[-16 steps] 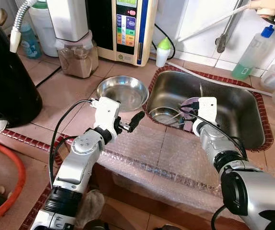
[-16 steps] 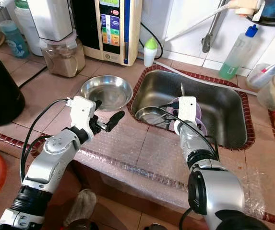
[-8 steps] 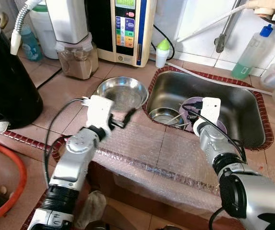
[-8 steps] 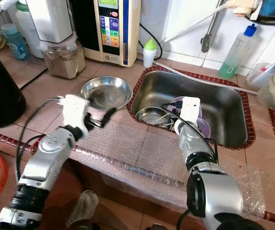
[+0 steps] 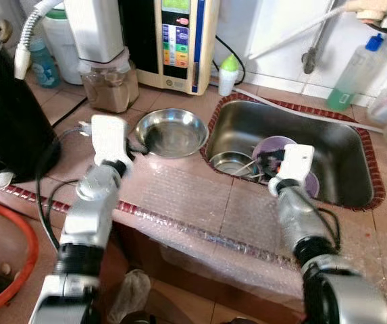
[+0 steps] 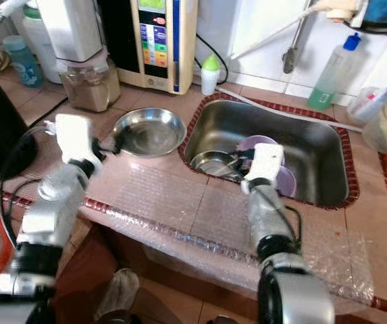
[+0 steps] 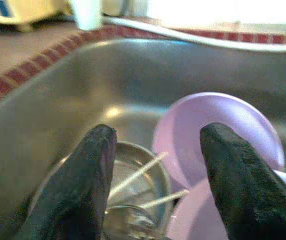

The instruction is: Kitchen organization

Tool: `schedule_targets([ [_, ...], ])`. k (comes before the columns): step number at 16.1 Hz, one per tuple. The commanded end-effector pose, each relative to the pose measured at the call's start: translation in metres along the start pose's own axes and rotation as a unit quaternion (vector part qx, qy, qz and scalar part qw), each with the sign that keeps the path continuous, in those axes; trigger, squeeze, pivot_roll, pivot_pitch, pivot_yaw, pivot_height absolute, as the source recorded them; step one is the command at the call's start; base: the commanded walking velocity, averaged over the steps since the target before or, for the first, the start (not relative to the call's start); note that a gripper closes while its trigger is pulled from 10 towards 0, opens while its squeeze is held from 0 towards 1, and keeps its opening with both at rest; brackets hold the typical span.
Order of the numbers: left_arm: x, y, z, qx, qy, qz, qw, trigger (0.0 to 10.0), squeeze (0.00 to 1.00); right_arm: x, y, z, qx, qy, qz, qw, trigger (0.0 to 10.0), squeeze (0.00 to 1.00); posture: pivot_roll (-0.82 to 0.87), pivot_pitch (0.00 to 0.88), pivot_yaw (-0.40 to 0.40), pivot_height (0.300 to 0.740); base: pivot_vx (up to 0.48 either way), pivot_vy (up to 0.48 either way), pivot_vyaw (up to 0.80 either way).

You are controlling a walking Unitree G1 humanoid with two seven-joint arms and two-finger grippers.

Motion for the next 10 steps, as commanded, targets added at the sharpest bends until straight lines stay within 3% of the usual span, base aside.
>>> schedule_targets([
  [1,-0.002,-0.004,0.009,0.008,-0.022,-0.020,1.000,10.0,0.00,-0.015,-0.017,-0.013,0.048,-0.009,-0.005,0.999,10.0,1.00,0.03,0.027,0.046,0.740,0.000,0.000,0.00],
  [4,-0.005,-0.011,0.025,0.020,-0.056,-0.045,0.997,10.0,0.00,-0.024,-0.040,-0.036,0.100,0.001,-0.018,0.995,10.0,1.00,0.00,0.040,0.063,0.740,0.000,0.000,0.00],
  [5,-0.009,-0.012,0.027,0.020,-0.074,-0.048,0.996,10.0,0.00,-0.027,-0.041,-0.040,0.099,-0.003,-0.012,0.995,10.0,0.87,-0.01,0.045,0.070,0.740,0.000,0.000,0.00],
  [6,-0.011,-0.012,0.029,0.021,-0.082,-0.051,0.995,10.0,0.00,-0.030,-0.040,-0.043,0.095,-0.008,-0.011,0.995,10.0,0.00,-0.02,0.049,0.076,0.740,0.000,0.000,0.00],
  [7,-0.015,-0.013,0.035,0.020,-0.099,-0.061,0.993,10.0,0.00,-0.033,-0.038,-0.053,0.086,-0.014,0.000,0.996,10.0,0.00,-0.03,0.055,0.086,0.740,0.000,0.000,0.00],
  [10,-0.023,-0.014,0.039,0.022,-0.131,-0.069,0.989,10.0,0.00,-0.033,-0.036,-0.062,0.076,-0.022,0.004,0.997,10.0,0.00,-0.05,0.066,0.098,0.740,0.000,0.000,-0.21],
])
Point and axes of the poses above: a point about 5 cm out from each wrist's last joint towards the gripper, its own z axis pointing out of the wrist towards the gripper, its own x axis along the axis of the wrist's last joint, y = z × x, the point moved 2 cm from there along z, pointing out of the wrist towards the gripper, and after that the axes turned 9 degrees about z, right-handed, at the moved point
